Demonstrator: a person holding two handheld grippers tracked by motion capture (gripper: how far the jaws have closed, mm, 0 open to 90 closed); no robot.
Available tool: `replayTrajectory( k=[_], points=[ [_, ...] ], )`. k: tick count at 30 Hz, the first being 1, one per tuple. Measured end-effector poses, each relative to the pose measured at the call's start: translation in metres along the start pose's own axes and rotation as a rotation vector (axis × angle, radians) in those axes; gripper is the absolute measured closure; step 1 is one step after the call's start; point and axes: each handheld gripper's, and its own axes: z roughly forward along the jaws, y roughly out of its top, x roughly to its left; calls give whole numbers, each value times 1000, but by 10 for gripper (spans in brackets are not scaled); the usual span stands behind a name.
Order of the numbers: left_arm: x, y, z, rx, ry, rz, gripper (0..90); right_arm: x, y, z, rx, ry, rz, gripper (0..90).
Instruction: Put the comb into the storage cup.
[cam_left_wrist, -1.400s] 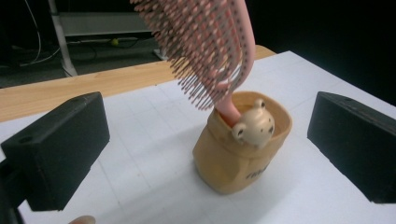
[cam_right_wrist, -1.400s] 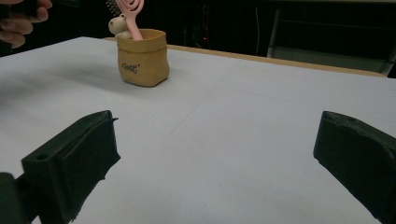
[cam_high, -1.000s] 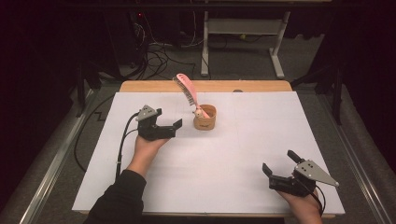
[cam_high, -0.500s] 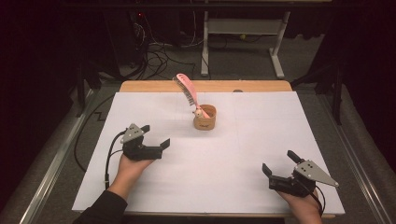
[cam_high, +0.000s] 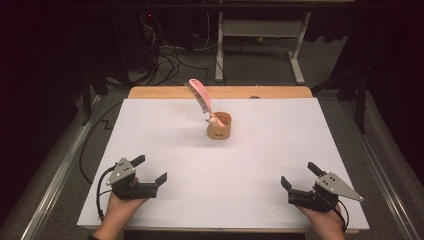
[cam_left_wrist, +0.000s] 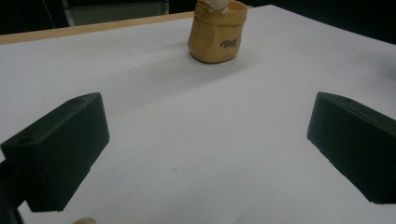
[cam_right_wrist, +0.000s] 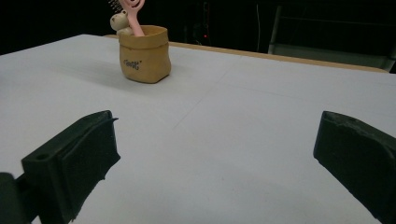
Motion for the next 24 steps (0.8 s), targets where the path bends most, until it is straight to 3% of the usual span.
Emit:
replayTrajectory(
  k=[2, 5, 11, 24],
  points=[
    [-2, 1, -9, -37, -5, -8, 0, 0, 1, -1, -4, -2, 3, 1],
    [1, -1, -12, -74, 16, 27, 0, 1, 1, -2, -10, -12, 10, 0],
    [14, -8, -6, -35, 24, 3, 0, 2, 2, -2, -14, -35, 21, 0],
    [9, -4, -5, -27, 37, 13, 0, -2, 2, -7, -19, -36, 16, 0]
  ],
)
